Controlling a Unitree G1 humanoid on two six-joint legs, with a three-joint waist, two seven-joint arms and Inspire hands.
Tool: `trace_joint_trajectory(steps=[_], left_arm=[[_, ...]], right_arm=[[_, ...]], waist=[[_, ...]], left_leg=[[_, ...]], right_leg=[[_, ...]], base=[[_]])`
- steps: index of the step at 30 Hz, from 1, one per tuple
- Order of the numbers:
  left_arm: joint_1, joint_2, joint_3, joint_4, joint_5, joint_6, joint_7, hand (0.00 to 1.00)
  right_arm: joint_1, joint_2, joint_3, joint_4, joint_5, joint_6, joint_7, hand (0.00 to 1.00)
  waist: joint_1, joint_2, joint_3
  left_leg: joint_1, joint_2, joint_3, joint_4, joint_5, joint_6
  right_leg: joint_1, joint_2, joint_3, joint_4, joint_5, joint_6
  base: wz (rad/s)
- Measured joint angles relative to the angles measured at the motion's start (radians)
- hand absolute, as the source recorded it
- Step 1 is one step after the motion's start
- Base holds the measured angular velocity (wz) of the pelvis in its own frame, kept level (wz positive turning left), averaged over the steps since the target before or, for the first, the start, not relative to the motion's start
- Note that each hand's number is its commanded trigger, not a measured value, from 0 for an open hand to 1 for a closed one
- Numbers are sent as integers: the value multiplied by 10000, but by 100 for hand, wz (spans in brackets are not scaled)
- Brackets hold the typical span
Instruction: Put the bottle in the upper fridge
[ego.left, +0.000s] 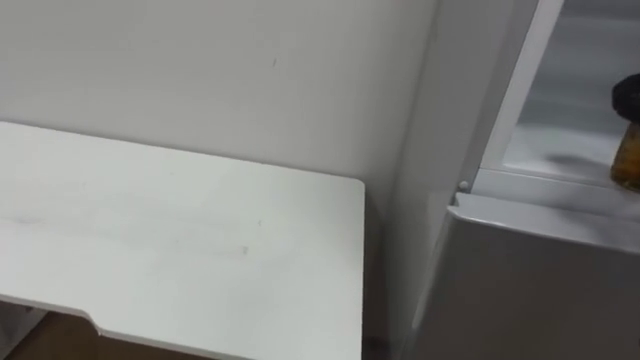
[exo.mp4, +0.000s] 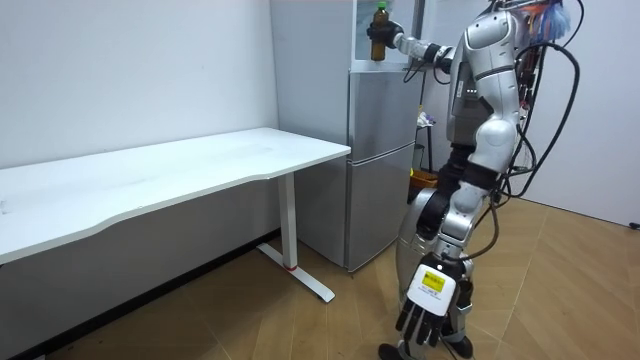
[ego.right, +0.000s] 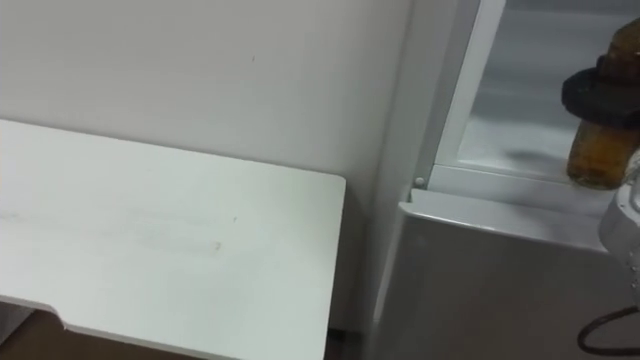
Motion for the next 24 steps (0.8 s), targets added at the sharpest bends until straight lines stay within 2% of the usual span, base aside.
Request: trace_joint_trajectory(steps=[7, 12, 14, 17, 19, 20, 21, 24], left_arm=[[148, 4, 0, -23, -3, -19, 85, 0], [148, -2, -3, -36, 4, -16, 85, 0], [141, 0, -3, -48, -3, -20, 93, 0], [131, 3, -4, -54, -2, -17, 97, 0], [132, 41, -4, -44, -10, -17, 97, 0], [132, 47, -4, -40, -13, -17, 97, 0], [144, 81, -7, -30, -15, -16, 92, 0], [140, 185, -23, -35, -26, -17, 75, 0]], right_arm=[[-685, 0, 501, 488, 69, -49, -69, 100], [-864, -2, 527, 936, 156, -409, 154, 100], [-872, -3, 584, 1098, 263, -614, 286, 100], [-875, -9, 588, 1179, 445, -802, 457, 100], [-1013, -12, 598, 1538, 804, -1094, 667, 100], [-1075, -16, 598, 1615, 829, -1100, 693, 100], [-1120, -25, 604, 1746, 843, -1169, 743, 100], [-1145, -235, 823, 1995, 949, -1358, 854, 100]], waist=[[87, 6, -7], [263, 12, 2], [267, 8, 17], [287, -5, 91], [318, -19, 98], [318, -32, 100], [333, 29, 144], [447, 43, 153]], left_leg=[[-179, -19, -54, 2, 53, -3], [-182, -44, -208, -24, 54, -5], [-176, -63, -307, -27, 54, -6], [-230, -78, -423, 1, 53, -7], [-376, -84, -475, 70, 53, -8], [-403, -85, -483, 92, 53, -8], [-481, -90, -508, 149, 52, -7], [-621, -102, -565, 277, 50, -6]], right_leg=[[-57, 3, -152, -4, 10, -16], [-26, 2, -236, -41, 9, -14], [-13, -3, -342, -43, 7, -12], [46, -3, -446, -43, 7, -11], [-65, 3, -446, -41, 7, -12], [-106, 3, -446, -39, 7, -12], [-109, 9, -448, -42, 7, -12], [-150, 17, -480, -40, 8, -13]], base=[[5], [7], [14], [9], [6], [5], [8], [7]])
